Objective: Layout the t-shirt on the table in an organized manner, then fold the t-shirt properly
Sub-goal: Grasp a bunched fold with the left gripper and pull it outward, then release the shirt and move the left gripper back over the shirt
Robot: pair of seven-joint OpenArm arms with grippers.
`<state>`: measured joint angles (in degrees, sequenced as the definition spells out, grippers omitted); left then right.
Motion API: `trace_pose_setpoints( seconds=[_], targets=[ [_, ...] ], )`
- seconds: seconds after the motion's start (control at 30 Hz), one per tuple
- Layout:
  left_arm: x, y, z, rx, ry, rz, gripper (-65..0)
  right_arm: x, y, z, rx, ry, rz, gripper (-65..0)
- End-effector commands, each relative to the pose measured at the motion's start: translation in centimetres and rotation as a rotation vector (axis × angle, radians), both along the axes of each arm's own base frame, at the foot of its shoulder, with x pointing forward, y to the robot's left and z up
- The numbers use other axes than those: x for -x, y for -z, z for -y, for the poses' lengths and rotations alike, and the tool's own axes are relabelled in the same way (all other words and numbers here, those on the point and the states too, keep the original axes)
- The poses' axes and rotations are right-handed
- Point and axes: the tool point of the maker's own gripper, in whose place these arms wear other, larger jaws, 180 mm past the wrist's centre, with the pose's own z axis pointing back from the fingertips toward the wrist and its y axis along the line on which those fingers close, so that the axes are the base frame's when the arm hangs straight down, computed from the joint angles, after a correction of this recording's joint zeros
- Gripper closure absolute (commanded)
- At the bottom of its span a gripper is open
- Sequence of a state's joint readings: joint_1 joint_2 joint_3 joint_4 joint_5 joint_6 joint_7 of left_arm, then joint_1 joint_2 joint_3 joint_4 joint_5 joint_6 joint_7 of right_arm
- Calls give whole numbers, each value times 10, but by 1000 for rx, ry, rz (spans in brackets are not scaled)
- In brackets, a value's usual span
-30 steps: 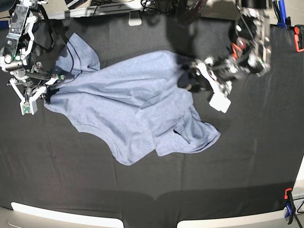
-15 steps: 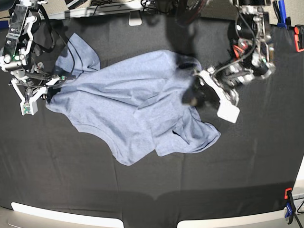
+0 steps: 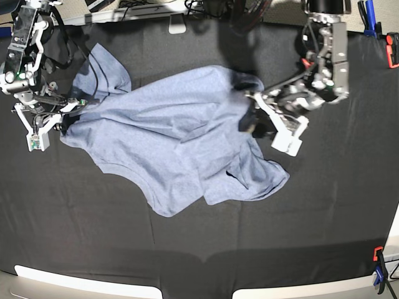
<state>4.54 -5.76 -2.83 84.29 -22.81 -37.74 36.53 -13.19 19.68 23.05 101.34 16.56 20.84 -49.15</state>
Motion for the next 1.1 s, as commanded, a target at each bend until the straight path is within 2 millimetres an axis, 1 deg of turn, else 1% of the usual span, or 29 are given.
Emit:
trace_pose_setpoints(
  seconds=[0.0,0.07,0.1,0.13,0.17,0.23,0.3,0.37,0.47,0.57,0.63,0.7,0.87,1.07],
  targets=[
    [-11,-16,9,36,17,54,-220,-9,-15,3,12,-6,52,0],
    [-11,-11,18,20,49,44,-219,-8,-14,3,12,-6,48,0],
    [-12,-10,19,8,56,43,-217,-7,-14,3,12,-5,44,0],
    [-12,-9,19,7,55,42,-192,-8,-14,3,12,-6,43,0],
    [-13,-11,19,8,54,46,-136,-7,-14,3,12,-6,43,0],
    [-12,-13,19,1,56,51,0,-7,-14,3,12,-6,44,0],
    [-11,-18,18,-17,69,61,0,-8,-14,3,12,-6,45,0],
    [-9,-28,15,-41,75,81,0,-8,-14,3,12,-6,45,0],
    [-6,-53,1,-54,31,157,0,-8,-14,3,12,-6,46,0],
    [0,-75,-27,-83,-50,215,0,-8,-14,3,12,-6,46,0],
    [2,-79,-53,-111,-140,215,0,-8,-14,3,12,-6,46,0],
    [8,-76,-78,-143,-207,200,0,-8,-14,3,12,-6,46,0],
    [28,-60,-141,-225,-361,127,0,-8,-14,3,12,-6,46,0],
    [59,-48,-202,-312,-514,54,0,-8,-14,3,12,-6,45,0]
  ],
)
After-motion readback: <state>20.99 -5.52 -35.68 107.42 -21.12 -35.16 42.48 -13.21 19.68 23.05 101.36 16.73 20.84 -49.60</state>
